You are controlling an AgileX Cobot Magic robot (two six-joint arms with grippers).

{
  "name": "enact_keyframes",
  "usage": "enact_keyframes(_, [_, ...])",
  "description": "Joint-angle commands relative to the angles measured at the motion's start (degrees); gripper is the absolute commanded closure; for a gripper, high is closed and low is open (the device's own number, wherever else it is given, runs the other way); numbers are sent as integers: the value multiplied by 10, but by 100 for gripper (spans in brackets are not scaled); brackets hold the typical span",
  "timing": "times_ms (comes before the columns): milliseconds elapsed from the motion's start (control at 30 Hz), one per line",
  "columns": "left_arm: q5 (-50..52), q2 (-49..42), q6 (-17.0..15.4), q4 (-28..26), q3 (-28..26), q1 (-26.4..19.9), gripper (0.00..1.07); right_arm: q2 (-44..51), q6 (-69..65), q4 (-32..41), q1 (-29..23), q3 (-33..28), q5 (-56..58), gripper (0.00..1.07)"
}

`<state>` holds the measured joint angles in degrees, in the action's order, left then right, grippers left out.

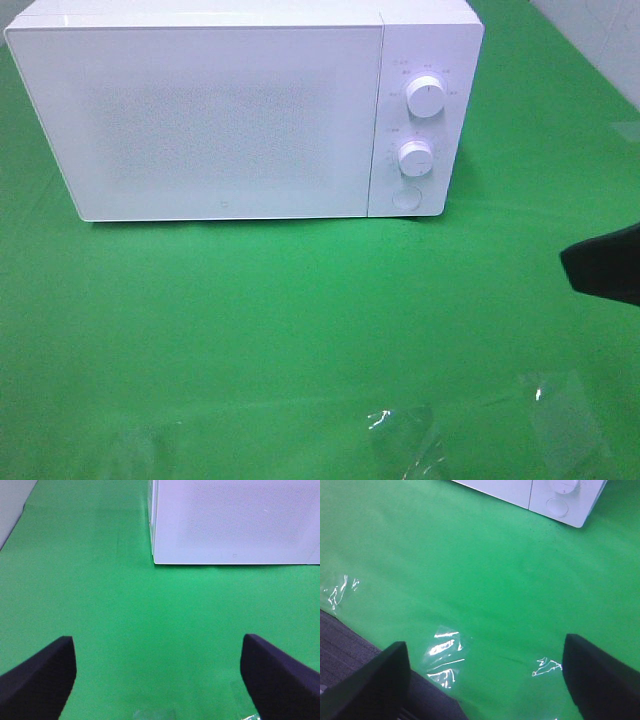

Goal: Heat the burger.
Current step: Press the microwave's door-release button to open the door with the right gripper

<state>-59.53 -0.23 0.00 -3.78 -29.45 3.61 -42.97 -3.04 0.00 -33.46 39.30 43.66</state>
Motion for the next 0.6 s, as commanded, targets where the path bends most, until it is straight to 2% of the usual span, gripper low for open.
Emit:
enact_keyframes(33, [3,-12,-3,1,3,1,25,30,-11,-17,2,1,20,30])
enact_keyframes(100, [3,-12,-3,1,3,1,25,65,-22,-28,3,1,37,31])
enact_keyframes(267, [3,-12,-3,1,3,1,25,82,-28,-31,18,1,48,31])
enact_keyframes(333, [3,-12,-3,1,3,1,25,109,-22,-30,85,1,63,31])
enact_keyframes(367, [3,-12,-3,1,3,1,25,109,-22,-30,85,1,63,31])
enact_keyframes(400, [3,-12,-3,1,3,1,25,131,-16,-30,119,1,73,31])
enact_keyframes(433, [3,-12,-3,1,3,1,25,131,-16,-30,119,1,73,31])
enact_keyframes(467, [3,-12,-3,1,3,1,25,157,-16,-31,147,1,84,31])
enact_keyframes(533, [3,-12,-3,1,3,1,25,168,-17,-31,162,1,90,31])
enact_keyframes(567, [3,-12,-3,1,3,1,25,198,-18,-32,192,1,105,31])
enact_keyframes(600, [3,-12,-3,1,3,1,25,198,-18,-32,192,1,105,31])
